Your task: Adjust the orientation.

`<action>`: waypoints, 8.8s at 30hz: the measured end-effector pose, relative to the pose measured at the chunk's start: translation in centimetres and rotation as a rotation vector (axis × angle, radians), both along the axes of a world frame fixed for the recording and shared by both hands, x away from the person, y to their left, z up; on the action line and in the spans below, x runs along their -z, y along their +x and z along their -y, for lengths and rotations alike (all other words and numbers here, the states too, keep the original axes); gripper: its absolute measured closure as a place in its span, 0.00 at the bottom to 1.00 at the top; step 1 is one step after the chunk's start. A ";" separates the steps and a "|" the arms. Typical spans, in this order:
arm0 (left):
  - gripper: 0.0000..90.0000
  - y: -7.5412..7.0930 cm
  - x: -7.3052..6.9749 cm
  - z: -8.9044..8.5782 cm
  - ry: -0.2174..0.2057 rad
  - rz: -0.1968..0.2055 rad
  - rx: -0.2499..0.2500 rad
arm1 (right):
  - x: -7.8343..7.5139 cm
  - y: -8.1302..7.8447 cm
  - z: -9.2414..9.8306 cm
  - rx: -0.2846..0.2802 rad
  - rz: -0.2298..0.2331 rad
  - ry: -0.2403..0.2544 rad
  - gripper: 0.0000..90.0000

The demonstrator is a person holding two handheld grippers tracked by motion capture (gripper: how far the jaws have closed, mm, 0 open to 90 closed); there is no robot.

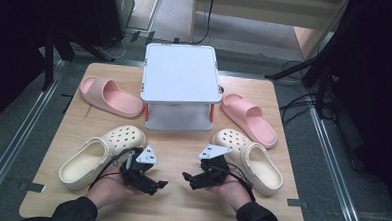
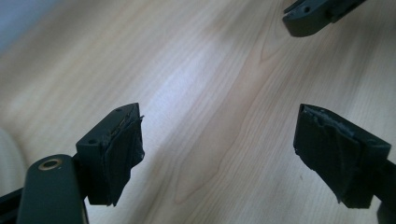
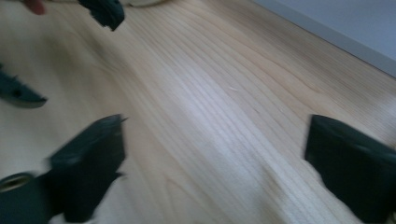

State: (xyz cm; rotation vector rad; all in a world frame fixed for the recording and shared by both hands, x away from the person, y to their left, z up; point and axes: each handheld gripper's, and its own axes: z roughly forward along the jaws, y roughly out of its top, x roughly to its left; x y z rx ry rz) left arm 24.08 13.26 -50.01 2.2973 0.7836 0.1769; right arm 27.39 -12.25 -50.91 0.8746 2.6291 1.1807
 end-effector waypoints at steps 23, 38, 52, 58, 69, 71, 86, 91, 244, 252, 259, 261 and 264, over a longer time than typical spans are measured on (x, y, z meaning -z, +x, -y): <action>0.61 0.1 -2.6 -2.8 -0.044 -0.021 -0.031 | -2.0 -0.9 0.5 -0.052 -0.056 0.001 0.51; 0.59 0.5 -4.0 -4.6 -0.084 -0.063 -0.072 | -2.9 -0.9 0.8 -0.057 -0.081 -0.005 0.59; 0.58 0.3 -4.5 -6.0 -0.076 -0.121 -0.077 | -3.0 -0.5 0.7 -0.061 -0.105 -0.016 0.60; 0.57 -0.1 -4.6 -6.9 -0.088 -0.115 -0.091 | -3.0 -0.3 0.7 -0.063 -0.090 -0.014 0.60; 0.56 -0.9 -4.9 -9.4 -0.082 -0.108 -0.150 | -2.9 0.5 0.8 -0.068 -0.090 -0.013 0.56; 0.56 -1.0 -5.1 -9.9 -0.073 -0.105 -0.163 | -2.9 0.6 0.7 -0.074 -0.089 -0.011 0.56; 0.57 -2.1 -4.9 -13.8 -0.015 -0.090 -0.299 | -2.9 1.0 0.1 -0.095 -0.092 -0.025 0.55; 0.61 -1.1 -3.5 -13.7 -0.005 -0.113 -0.311 | -2.8 1.1 -0.2 -0.101 -0.096 -0.028 0.55; 0.96 1.2 -1.4 -7.0 -0.072 -0.227 -0.132 | -0.6 3.7 -4.6 0.028 -0.123 -0.058 1.00; 0.95 1.0 -1.3 -5.8 -0.074 -0.223 -0.139 | -0.6 4.7 -5.1 0.039 -0.115 -0.061 1.00; 0.85 1.1 -1.3 -6.2 -0.073 -0.227 -0.143 | -0.5 5.3 -4.7 0.040 -0.123 -0.051 0.94; 0.80 1.1 -1.6 -6.4 -0.089 -0.222 -0.154 | -0.6 5.4 -4.4 0.036 -0.123 -0.043 0.93; 0.67 1.0 -2.1 -6.9 -0.109 -0.214 -0.160 | -1.1 5.3 -4.1 0.026 -0.122 -0.030 0.87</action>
